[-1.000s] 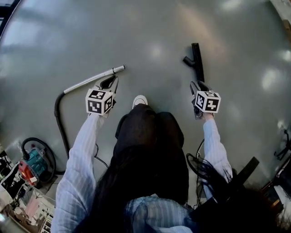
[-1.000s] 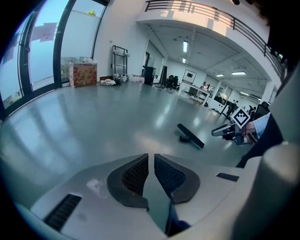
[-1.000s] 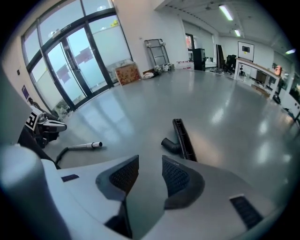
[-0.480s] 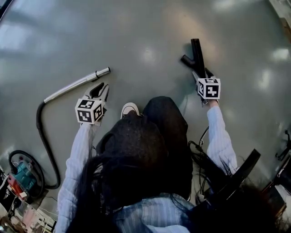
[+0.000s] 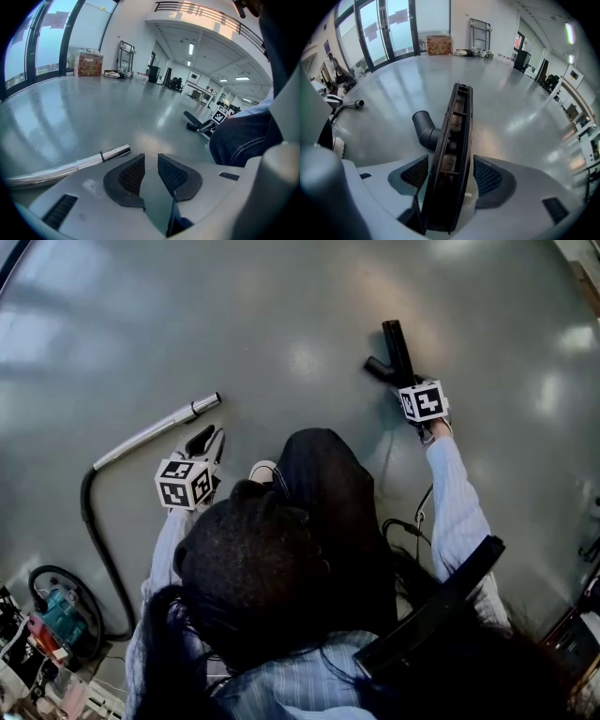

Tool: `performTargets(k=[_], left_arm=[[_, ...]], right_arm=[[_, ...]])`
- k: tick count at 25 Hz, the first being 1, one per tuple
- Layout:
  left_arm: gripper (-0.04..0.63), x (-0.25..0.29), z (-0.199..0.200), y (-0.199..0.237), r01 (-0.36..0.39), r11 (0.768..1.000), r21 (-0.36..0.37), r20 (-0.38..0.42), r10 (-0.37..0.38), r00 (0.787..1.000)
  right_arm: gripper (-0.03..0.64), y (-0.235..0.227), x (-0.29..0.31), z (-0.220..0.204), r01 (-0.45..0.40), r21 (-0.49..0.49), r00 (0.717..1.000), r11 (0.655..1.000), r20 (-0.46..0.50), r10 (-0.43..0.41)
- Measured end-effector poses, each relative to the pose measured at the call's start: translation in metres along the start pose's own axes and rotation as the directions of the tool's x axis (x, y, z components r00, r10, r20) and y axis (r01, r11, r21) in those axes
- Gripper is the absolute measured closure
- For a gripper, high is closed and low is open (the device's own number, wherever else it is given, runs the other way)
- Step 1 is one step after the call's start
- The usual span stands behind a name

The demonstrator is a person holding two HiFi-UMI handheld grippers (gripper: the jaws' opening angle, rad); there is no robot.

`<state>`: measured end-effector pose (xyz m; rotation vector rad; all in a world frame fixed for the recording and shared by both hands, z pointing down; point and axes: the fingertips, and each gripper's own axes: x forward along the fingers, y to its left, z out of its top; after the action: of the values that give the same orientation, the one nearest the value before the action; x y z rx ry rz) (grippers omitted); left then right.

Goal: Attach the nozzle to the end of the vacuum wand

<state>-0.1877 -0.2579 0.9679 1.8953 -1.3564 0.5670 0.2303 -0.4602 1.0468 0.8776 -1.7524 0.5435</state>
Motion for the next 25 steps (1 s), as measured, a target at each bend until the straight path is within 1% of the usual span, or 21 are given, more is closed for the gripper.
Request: performTargets(k=[4,8,10,12,15,17,22,25], left_arm=[[0.528,-0.006,-0.007,0.006,-0.013,1.0,0.019,-0.017,0.013,1.0],[0.528,-0.021,-0.022,0.019,-0.037,0.999,-0.013,-0.021,0.036,0.999],[0.528,-0.028,-0.029,0.026,-0.045,0.999,-0.021,-0.027,0.044,0.999],[0.528,-0.029,-0.034,0.032,-0.051,0.999,-0.01,-0.038,0.05,0.998],[0.527,-0.026,-0.035,0.037,-0.067,0.997,0.029,-0.047,0.068,0.997],[0.514,-0.028,-0.035,0.045,-0.079,0.995,0.058,-0.055,0.082,0.995],[0.475,-0.027,-0.025,0.076,-0.14,0.983,0.115,-0.054,0.147,0.988],[0.452,-0.022,-0.021,0.102,-0.158,0.971,0.177,-0.073,0.173,0.982]], right_arm=[[0.334,-0.001,0.014,-0.001,0.02,0.003,1.0,1.0,-0.016,-0.02],[0.336,0.003,0.014,0.001,0.015,0.04,0.999,0.999,-0.032,-0.014],[0.339,0.008,0.012,0.003,0.013,0.075,0.999,0.997,-0.039,-0.011],[0.367,0.01,0.011,0.003,0.013,0.112,0.999,0.994,-0.045,-0.008],[0.372,0.01,0.01,0.011,-0.006,0.145,1.0,0.989,-0.025,0.01],[0.376,0.016,0.008,0.02,-0.028,0.13,1.0,0.991,-0.008,0.03],[0.377,0.042,0.003,0.039,-0.093,0.018,0.996,0.996,-0.01,0.093],[0.377,0.069,0.004,0.058,-0.143,-0.018,0.99,0.99,0.015,0.143]])
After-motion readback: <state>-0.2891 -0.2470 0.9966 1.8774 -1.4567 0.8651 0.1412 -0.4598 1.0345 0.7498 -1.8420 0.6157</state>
